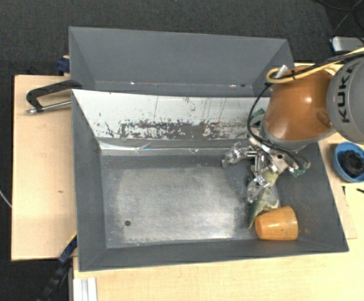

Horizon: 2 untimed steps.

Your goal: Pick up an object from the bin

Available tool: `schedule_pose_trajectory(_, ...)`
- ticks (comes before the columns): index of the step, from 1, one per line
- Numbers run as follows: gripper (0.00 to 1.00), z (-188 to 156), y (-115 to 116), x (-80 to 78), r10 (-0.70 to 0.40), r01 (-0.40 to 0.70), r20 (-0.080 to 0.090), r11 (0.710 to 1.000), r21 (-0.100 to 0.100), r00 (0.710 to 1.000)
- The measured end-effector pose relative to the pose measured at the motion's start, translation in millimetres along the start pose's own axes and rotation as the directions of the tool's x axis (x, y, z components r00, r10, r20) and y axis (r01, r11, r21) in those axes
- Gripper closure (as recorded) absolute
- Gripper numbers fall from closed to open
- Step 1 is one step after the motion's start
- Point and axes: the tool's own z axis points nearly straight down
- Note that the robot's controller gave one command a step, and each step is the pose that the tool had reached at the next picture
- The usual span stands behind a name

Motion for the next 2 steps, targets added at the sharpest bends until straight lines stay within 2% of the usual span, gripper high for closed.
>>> schedule_pose_trajectory(1,0.00,-27,-45,56.5,-0.167,0.167,0.009,0.986,-0.009,0.986)
schedule_pose_trajectory(2,0.00,-16,-66,29.3,-0.127,0.127,-0.002,0.992,-0.026,0.992)
